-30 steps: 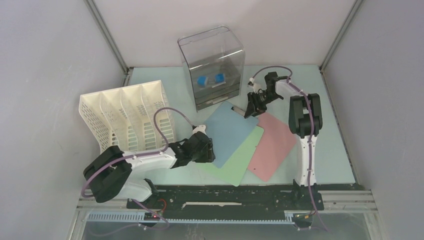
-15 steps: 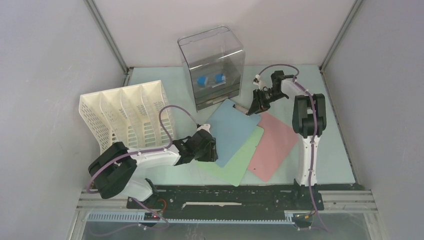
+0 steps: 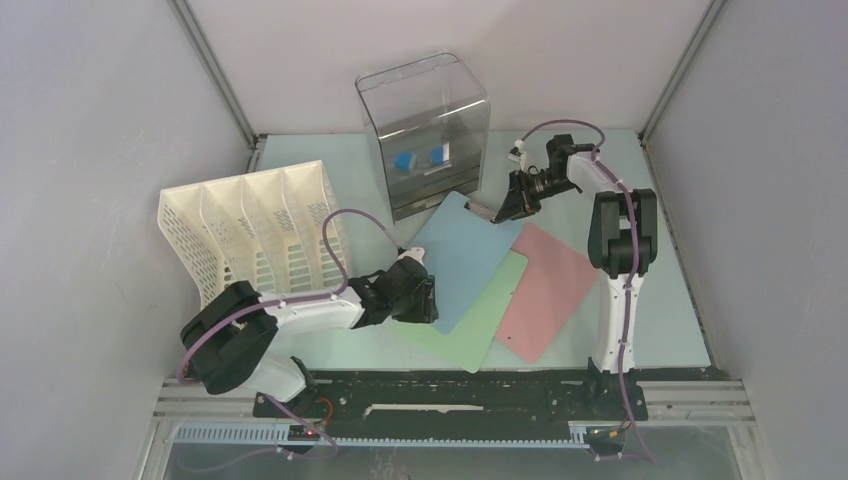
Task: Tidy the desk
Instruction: Pick up the folder from the center of the board.
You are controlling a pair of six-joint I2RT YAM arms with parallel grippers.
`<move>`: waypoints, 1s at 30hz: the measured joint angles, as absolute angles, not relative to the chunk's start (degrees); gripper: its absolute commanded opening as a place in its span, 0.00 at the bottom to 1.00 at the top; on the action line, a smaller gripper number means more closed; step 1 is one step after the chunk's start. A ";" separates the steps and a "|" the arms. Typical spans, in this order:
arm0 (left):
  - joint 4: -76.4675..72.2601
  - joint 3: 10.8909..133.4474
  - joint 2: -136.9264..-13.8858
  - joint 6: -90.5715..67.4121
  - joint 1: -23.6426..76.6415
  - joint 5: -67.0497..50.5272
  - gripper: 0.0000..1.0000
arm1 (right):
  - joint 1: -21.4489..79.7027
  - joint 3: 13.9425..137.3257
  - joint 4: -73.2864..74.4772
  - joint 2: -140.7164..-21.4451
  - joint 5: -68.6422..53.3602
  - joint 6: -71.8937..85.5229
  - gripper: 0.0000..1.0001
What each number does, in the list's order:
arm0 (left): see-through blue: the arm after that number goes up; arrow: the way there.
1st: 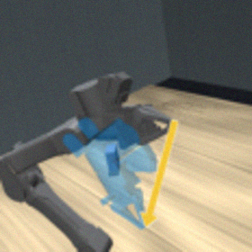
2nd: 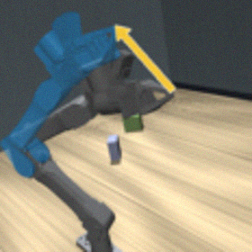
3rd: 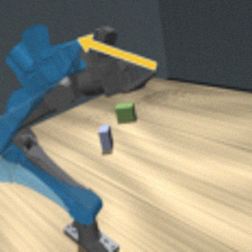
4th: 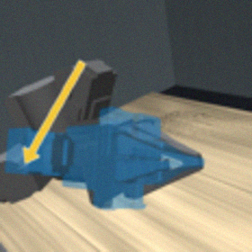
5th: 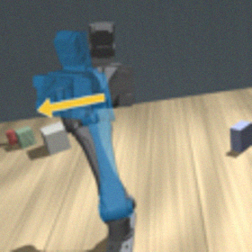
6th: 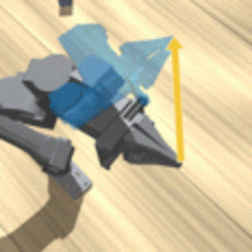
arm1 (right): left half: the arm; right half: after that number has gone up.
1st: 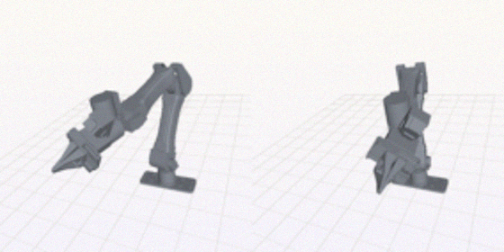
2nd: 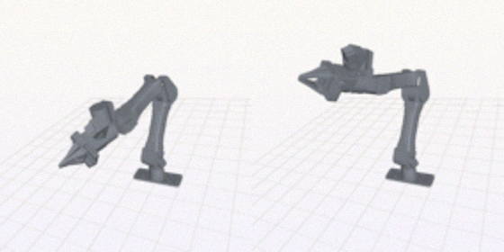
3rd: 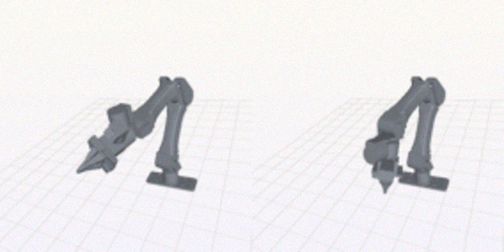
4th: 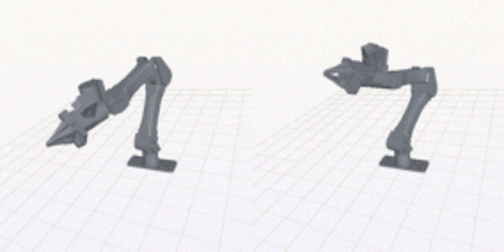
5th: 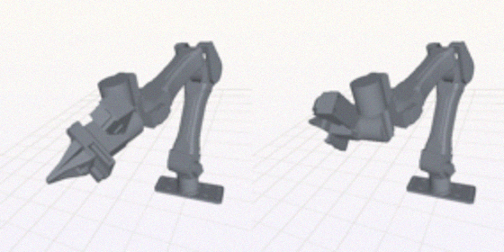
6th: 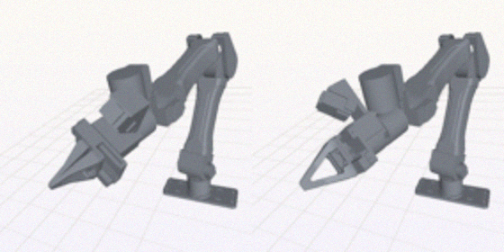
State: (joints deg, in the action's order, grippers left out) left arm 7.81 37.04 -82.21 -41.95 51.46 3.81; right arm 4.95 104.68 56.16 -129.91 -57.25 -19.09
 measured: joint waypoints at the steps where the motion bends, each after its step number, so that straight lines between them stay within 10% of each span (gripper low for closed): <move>1: 7.81 37.10 -82.30 -41.95 51.46 3.79 0.55 | 4.95 104.88 56.38 -129.78 -57.67 -19.18 0.31; 21: 7.55 37.15 -82.35 -41.98 51.46 3.73 0.57 | 4.95 105.93 62.81 -126.39 -63.35 -20.73 0.00; 30: 6.46 35.70 -78.85 -41.19 51.46 3.42 0.83 | 4.99 105.93 64.71 -123.72 -64.16 -22.06 0.00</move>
State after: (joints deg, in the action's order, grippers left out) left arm 6.46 35.70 -78.85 -41.19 51.46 3.42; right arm 4.99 105.93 64.71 -123.72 -64.16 -22.06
